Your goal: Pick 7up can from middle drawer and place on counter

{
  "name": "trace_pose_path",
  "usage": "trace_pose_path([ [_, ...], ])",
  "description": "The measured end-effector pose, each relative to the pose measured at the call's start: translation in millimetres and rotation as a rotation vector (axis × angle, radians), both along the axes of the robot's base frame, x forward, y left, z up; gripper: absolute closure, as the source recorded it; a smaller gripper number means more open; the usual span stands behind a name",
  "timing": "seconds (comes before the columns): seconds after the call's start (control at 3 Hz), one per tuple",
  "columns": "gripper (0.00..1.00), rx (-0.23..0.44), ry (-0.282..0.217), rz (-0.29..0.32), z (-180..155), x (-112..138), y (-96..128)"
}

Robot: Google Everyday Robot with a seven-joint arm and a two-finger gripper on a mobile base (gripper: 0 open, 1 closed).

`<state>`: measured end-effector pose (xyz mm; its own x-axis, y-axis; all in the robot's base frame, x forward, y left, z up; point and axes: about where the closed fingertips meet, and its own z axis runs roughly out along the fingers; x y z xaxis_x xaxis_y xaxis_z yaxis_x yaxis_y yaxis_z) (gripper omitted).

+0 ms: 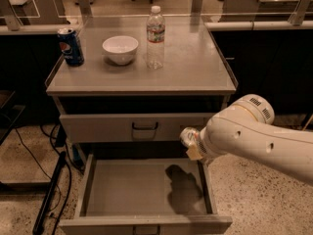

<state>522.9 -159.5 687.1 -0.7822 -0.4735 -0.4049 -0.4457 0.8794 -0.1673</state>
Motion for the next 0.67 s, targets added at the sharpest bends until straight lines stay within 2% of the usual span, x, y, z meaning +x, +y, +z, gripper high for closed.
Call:
trace_pose_path([
  [0.67, 1.0, -0.042, -0.142, -0.035, 94.2, 25.5, -22.4],
])
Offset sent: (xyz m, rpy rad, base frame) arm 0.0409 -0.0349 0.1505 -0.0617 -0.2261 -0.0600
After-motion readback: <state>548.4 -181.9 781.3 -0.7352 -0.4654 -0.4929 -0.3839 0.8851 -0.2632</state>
